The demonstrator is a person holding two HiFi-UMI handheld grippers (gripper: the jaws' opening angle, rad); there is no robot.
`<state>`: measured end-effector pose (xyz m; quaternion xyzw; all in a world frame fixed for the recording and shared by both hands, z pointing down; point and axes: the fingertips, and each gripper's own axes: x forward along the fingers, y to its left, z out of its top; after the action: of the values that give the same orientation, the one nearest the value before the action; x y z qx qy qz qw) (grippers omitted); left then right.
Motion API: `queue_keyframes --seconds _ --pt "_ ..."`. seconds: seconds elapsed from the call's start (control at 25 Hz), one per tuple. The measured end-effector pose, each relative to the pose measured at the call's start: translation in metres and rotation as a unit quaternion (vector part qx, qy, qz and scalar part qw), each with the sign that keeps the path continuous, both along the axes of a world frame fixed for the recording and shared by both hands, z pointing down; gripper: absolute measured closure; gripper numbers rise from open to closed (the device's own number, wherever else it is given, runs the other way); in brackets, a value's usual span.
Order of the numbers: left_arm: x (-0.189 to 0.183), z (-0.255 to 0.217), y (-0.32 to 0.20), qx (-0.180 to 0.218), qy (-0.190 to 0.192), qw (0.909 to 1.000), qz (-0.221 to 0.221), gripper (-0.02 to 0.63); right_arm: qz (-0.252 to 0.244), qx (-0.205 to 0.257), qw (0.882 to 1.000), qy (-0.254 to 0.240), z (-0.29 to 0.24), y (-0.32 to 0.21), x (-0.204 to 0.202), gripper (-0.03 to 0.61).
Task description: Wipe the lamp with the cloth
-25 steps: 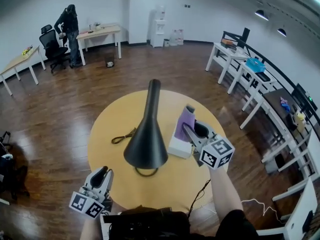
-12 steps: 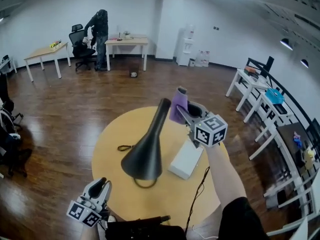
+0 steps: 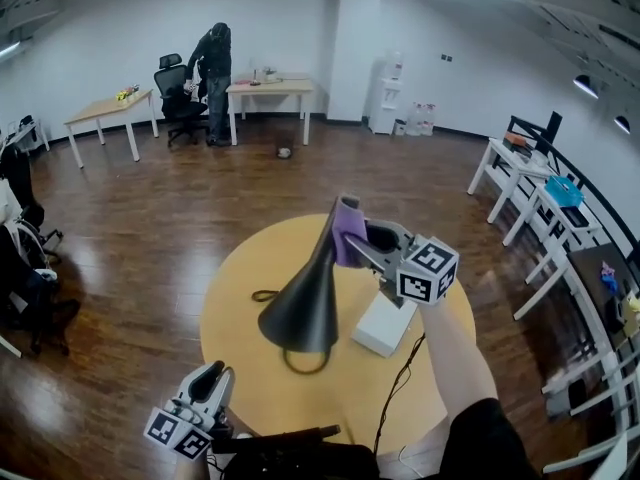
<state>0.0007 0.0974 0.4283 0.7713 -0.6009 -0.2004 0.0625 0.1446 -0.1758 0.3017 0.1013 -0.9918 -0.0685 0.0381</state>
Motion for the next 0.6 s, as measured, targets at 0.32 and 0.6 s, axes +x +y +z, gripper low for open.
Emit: queue_keyframes --seconds 0.32,0.6 --pt "-0.023 -0.009 -0.008 -0.012 -0.004 0.9977 0.066 0.529 -0.051 0.027 0.997 0.060 0.012 0.080 -0.002 0.480" --pt "-0.004 -0.016 -0.032 0.000 -0.009 0.9902 0.140 0.528 -0.092 0.031 0.991 0.092 0.025 0.149 0.011 0.480"
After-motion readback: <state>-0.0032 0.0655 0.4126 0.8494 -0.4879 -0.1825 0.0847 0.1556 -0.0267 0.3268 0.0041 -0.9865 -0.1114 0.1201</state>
